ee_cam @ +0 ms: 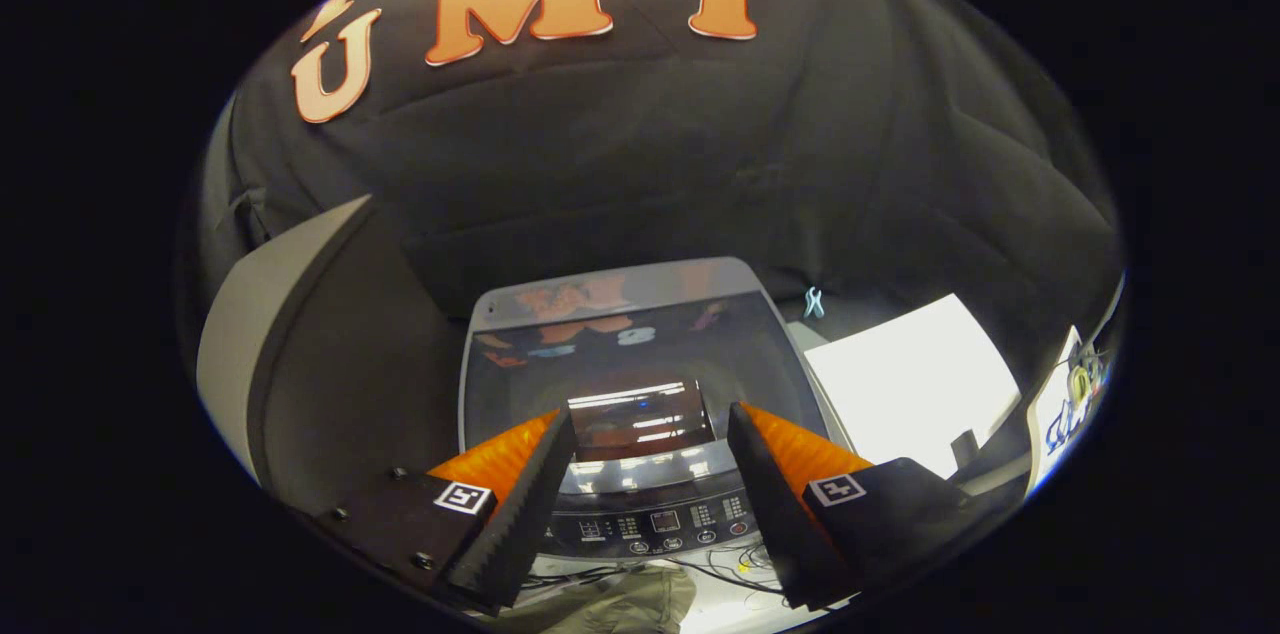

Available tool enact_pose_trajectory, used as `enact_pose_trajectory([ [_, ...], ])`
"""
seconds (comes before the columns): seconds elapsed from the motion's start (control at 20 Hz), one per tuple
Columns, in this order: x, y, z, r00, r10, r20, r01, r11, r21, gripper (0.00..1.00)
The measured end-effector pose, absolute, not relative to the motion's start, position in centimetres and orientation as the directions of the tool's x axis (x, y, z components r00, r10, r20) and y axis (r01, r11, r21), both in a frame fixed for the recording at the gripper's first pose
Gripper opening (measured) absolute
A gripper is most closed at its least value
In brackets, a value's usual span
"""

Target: Put the clothes into the washing machine and then close the washing machine lid.

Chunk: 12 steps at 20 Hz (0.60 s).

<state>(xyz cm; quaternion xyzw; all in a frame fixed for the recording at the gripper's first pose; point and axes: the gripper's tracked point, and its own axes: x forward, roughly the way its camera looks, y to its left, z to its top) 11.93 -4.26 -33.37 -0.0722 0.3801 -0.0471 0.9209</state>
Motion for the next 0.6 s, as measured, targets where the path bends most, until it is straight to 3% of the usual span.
enact_pose_trajectory([
  [0.6,11.7,2.6,-16.8,0.887,-0.037,-0.459,-0.032,0.989,-0.143,0.99],
])
